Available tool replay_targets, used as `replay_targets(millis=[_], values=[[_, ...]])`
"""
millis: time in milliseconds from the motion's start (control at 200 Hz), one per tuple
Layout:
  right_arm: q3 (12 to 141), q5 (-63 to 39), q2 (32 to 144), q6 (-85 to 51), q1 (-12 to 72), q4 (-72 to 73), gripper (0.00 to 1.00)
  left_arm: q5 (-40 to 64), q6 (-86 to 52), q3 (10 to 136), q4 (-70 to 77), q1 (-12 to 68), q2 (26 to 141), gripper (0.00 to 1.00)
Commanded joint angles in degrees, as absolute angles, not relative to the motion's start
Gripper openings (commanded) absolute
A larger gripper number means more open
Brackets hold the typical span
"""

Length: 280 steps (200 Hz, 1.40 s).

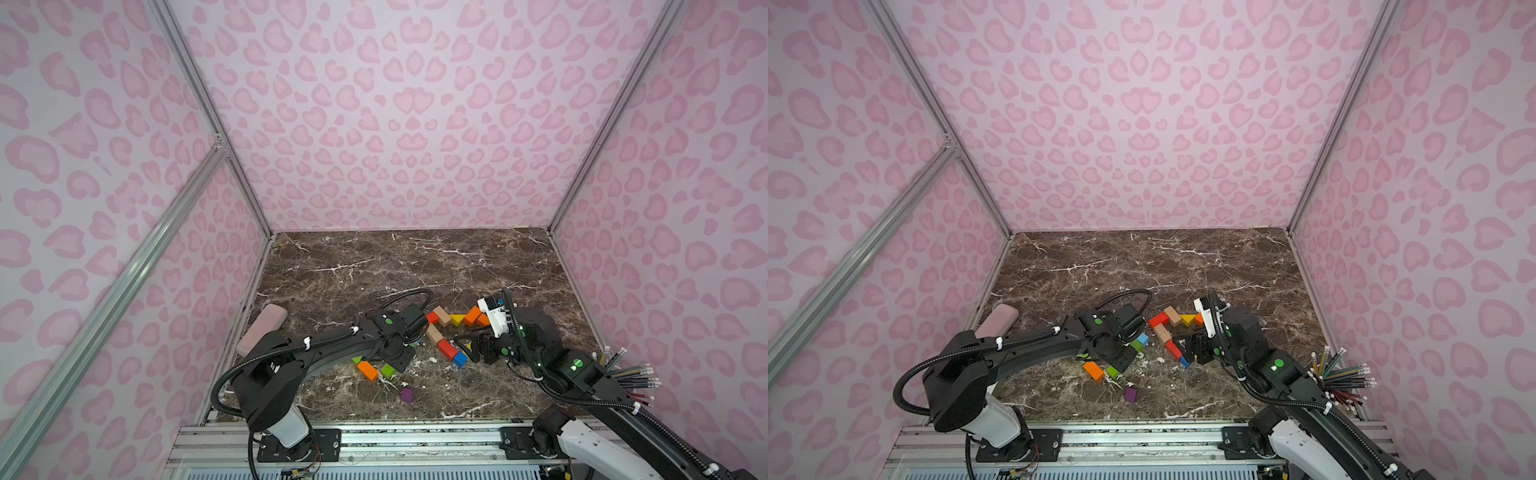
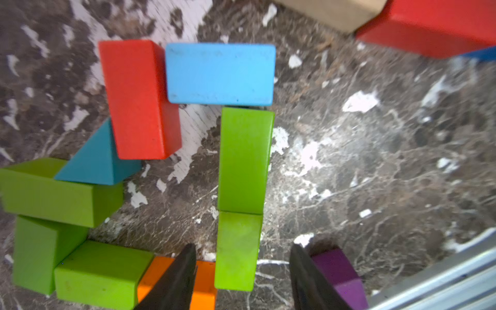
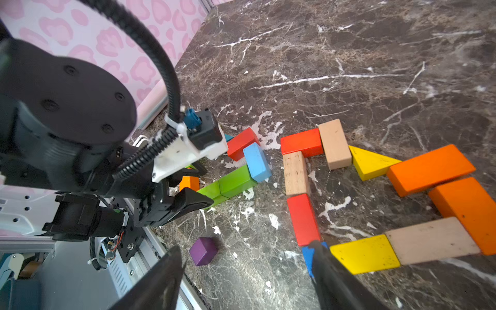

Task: Assemble a heart with building blocks
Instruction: Assemble the building block at the center of the board.

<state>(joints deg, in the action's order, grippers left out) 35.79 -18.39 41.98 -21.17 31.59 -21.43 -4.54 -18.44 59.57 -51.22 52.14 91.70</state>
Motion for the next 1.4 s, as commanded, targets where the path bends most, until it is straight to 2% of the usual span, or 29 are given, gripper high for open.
replay_targets(millis=[0,125,295,495,695,790,935,1210,1395], values=[[35.57,-21.01,41.19,-19.86,31.71,-18.64,0.79,-4.96,-20.39,61.23,-50.2,52.16,88.59,0.59],[35.59,-21.25,40.61,-19.69,31.73,-18.15,0.8,-6.51,-19.83,63.87,-49.72,52.03,85.02,0.63],[35.49,-21.27,40.5,-19.11,31.9,-17.71,0.8,-8.85,-17.63,67.2,-49.01,51.53,83.07,0.78],[35.59,-19.04,39.56,-18.66,33.99,-17.23,0.8,-5.31,-13.65,67.6,-44.57,44.43,80.32,0.84],[36.15,-6.13,40.81,-18.64,45.82,-17.67,0.8,2.74,-9.45,69.56,-37.15,34.49,79.8,0.87],[36.39,-0.61,42.57,-18.98,51.7,-18.0,0.8,5.78,-7.29,71.18,-35.0,30.58,80.23,0.93],[36.39,1.84,46.66,-18.41,58.0,-17.91,0.78,9.23,-5.34,72.85,-32.6,26.52,80.12,1.0],[37.99,2.27,57.31,-17.84,64.82,-17.03,0.77,12.81,-6.38,65.11,-19.16,25.05,73.74,0.97],[39.56,0.93,65.01,-20.69,66.34,-14.64,0.75,9.67,-4.59,60.81,-14.08,25.05,68.26,0.97]])
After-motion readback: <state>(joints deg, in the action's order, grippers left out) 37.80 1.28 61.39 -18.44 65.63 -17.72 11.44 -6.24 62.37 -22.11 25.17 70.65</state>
